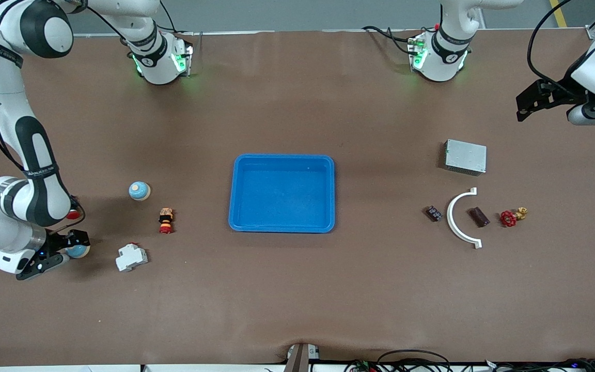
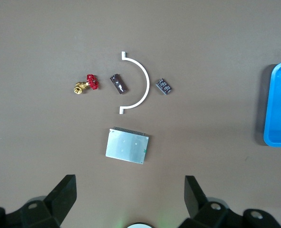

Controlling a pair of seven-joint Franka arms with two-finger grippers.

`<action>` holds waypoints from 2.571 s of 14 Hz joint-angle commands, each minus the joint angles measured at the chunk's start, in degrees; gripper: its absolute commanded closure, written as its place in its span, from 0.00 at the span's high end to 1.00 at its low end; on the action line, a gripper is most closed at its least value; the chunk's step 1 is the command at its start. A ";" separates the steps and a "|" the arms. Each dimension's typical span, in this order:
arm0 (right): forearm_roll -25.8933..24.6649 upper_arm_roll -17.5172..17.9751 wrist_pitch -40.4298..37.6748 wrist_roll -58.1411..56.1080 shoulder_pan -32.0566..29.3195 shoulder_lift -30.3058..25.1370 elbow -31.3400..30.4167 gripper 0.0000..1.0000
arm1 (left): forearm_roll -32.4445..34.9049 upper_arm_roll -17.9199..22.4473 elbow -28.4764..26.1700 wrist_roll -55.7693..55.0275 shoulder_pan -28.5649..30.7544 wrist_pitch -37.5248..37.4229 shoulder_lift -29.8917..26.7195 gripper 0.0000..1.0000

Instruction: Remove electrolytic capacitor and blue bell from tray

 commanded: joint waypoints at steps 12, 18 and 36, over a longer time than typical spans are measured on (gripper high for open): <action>2.08 0.83 -12.40 33.53 8.57 -27.03 -14.56 1.00 | -0.59 0.30 0.33 0.30 -0.01 -0.04 -0.71 1.00; 1.81 1.01 -14.15 43.85 12.98 -36.70 -21.34 1.00 | -0.59 0.30 0.41 0.48 0.07 -1.01 -1.50 1.00; 1.46 0.13 -36.48 39.47 8.24 -48.84 -10.54 1.00 | -0.59 0.48 3.84 1.10 0.16 -1.28 -0.89 1.00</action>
